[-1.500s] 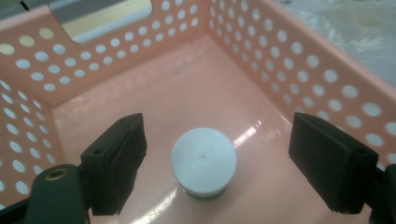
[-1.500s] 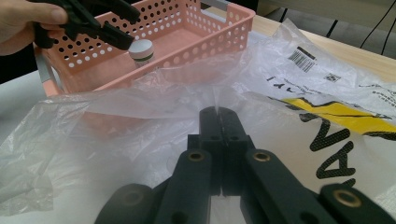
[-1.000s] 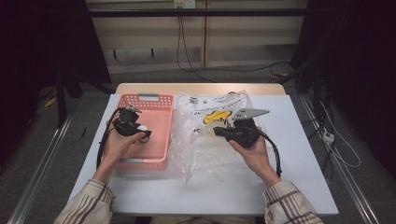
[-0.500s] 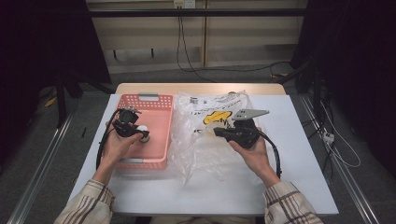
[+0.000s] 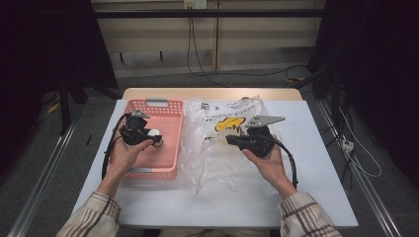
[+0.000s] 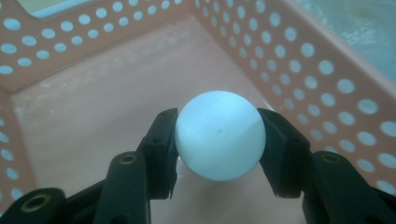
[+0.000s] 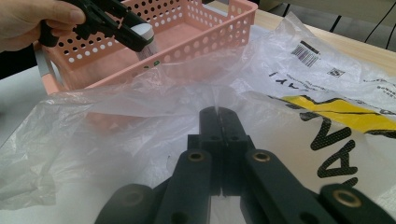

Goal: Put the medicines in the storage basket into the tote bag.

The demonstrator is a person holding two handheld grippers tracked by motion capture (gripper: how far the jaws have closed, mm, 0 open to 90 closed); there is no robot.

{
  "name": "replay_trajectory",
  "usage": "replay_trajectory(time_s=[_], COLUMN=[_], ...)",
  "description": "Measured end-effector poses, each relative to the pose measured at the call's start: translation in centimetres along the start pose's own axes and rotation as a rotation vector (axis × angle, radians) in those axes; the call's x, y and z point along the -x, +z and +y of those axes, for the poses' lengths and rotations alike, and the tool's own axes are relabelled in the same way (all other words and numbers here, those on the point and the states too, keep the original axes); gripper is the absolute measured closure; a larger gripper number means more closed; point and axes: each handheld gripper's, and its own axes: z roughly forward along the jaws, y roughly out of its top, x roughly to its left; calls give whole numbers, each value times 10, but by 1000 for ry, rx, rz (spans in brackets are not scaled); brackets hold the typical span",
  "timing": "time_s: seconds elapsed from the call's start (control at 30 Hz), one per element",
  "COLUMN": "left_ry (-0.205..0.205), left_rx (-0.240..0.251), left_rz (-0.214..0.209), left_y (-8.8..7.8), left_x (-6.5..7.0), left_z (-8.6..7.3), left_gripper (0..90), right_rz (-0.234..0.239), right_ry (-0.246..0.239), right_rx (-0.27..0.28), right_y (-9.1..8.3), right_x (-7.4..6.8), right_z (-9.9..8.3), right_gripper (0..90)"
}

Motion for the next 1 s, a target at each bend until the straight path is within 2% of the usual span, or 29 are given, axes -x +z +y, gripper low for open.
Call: replay_trajectory(time_s=[0.1, 0.2, 0.57, 0.63, 0.7, 0.73, 0.77, 0.9, 1.0], left_ry=[-4, 18, 29, 28, 45, 30, 44, 55, 65], left_rx=[34, 59, 170, 183, 181, 197, 190, 200, 212], left_rz=[-13, -17, -55, -64, -72, -79, -84, -118, -125], left_y=[-4, -8, -22, -23, -26, -26, -28, -29, -32], left_x=[1, 4, 24, 26, 27, 29, 29, 33, 38], left_z=[1, 1, 6, 7, 7, 8, 8, 8, 9], left_gripper=[513, 513, 513, 513, 513, 513, 513, 513, 513], right_rz=[3, 3, 4, 4, 5, 5, 5, 4, 7], right_ry=[1, 4, 12, 14, 16, 16, 16, 15, 13], right_rx=[1, 4, 10, 16, 16, 16, 14, 8, 7], right_y=[0, 0, -2, -4, -3, -3, -3, -1, 1], right_x=[0, 1, 1, 2, 3, 3, 3, 2, 2], right_z=[0, 0, -1, -1, -1, -1, -2, -3, -2], right_gripper=[900, 900, 900, 900, 900, 900, 900, 900, 900])
